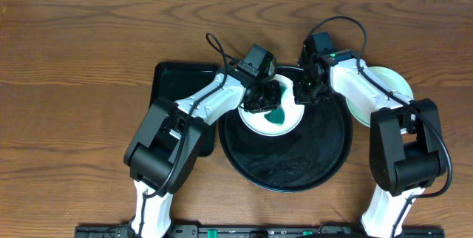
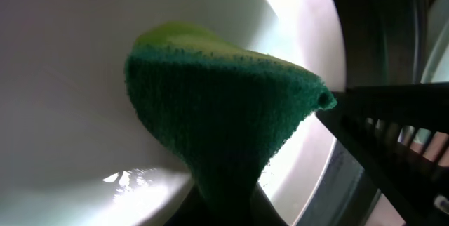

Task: Clean dirty plates on tray and stack at the side
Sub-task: 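Bring the sponge back right and wipe the white plate again, left gripper, then carry the sponge left and lower it into the green sponge tray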

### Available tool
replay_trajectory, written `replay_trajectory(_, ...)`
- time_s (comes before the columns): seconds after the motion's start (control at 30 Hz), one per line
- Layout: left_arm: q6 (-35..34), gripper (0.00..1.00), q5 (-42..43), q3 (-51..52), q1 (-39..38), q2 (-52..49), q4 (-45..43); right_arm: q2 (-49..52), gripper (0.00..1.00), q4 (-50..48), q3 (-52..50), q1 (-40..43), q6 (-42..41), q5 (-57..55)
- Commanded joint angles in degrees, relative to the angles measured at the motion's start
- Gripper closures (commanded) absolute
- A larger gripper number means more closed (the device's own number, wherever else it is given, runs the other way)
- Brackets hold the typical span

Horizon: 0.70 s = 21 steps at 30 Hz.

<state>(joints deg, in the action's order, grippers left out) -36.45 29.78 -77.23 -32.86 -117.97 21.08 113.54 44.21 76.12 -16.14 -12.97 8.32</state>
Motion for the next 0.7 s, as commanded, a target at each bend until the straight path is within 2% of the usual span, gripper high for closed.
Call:
replay_trajectory(0.0, -0.9, 0.93, -1.4, -2.9, 0.0, 4.1, 1.2, 0.0, 0.99, 0.0, -0.2, -1.7, 0.4, 3.1)
replay_trajectory(0.2, 2.9, 0.93, -15.7, -2.9, 2.1, 14.8, 6.8, 0.0, 0.99, 0.0, -0.2, -1.7, 0.4, 3.1)
replay_trajectory(0.37, 7.0, 0.93, -27.2, -2.9, 6.6, 22.9, 18.3, 0.0, 0.99, 0.0, -0.2, -1.7, 0.4, 3.1)
replay_trajectory(0.53, 12.5, 0.93, -29.4, -2.7, 13.1, 24.3, 30.9, 0.0, 0.98, 0.0, -0.2, -1.7, 0.4, 3.1)
replay_trajectory(0.67, 15.5, 0.93, -29.4, 0.6, 17.0, 23.9, 34.3, 0.0, 0.98, 0.0, -0.2, -1.7, 0.4, 3.1)
